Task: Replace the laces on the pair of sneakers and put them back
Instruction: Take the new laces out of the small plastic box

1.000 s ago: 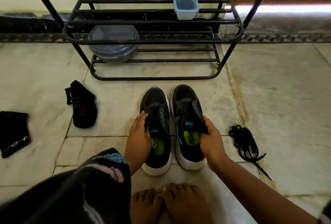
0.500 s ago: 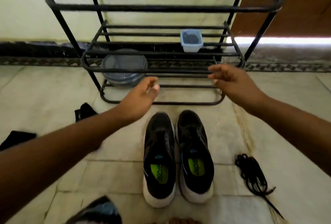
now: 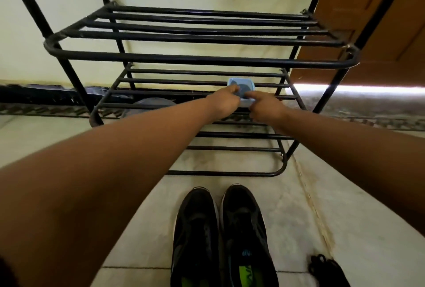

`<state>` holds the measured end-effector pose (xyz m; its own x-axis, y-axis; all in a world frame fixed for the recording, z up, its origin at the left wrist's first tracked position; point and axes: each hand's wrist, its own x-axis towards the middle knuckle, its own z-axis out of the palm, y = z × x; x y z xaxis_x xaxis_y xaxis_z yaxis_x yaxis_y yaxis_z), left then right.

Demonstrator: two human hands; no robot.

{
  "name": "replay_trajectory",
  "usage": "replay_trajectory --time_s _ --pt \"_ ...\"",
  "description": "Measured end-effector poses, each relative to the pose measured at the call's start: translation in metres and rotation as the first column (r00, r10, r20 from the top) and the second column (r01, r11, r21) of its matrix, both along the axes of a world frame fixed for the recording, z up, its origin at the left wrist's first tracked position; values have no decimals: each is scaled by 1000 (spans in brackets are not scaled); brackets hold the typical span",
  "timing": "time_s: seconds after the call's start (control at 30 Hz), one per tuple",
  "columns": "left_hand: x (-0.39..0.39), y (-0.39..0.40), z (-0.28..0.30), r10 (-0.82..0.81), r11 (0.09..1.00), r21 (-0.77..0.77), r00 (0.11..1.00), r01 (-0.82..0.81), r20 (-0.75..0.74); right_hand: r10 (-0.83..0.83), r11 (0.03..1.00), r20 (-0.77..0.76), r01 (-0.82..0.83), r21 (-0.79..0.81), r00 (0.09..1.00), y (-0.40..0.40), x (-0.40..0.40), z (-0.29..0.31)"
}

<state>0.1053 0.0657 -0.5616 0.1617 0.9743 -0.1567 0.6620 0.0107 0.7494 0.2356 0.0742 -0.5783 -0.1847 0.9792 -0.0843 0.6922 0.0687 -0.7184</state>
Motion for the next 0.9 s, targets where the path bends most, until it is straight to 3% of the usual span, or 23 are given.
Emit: replay_trajectory --time_s 0.13,0.23,0.37,0.43,0.57,0.67,0.9 --pt "0 -7 -4 95 995 20 980 -100 177 -54 999 -92 54 0 994 -6 12 -1" --pt "-4 -22 0 138 986 45 933 -162 332 15 999 -76 -13 31 997 -18 14 8" --pt "-30 -55 3 274 955 -55 804 -290 528 35 952 119 -70 297 992 -57 -2 16" --pt "-47 -78 0 329 940 -127 737 -317 591 99 900 227 -185 395 969 -88 -12 18" --pt "-71 -135 -6 422 901 -209 651 -380 631 241 809 417 -419 411 876 -146 -37 15" --pt "-86 -177 -14 514 844 -299 514 -445 687 322 754 422 -499 427 847 -175 -53 9" --pt "-115 -265 -19 618 775 -436 404 -457 675 390 765 394 -531 365 832 -236 -78 2"
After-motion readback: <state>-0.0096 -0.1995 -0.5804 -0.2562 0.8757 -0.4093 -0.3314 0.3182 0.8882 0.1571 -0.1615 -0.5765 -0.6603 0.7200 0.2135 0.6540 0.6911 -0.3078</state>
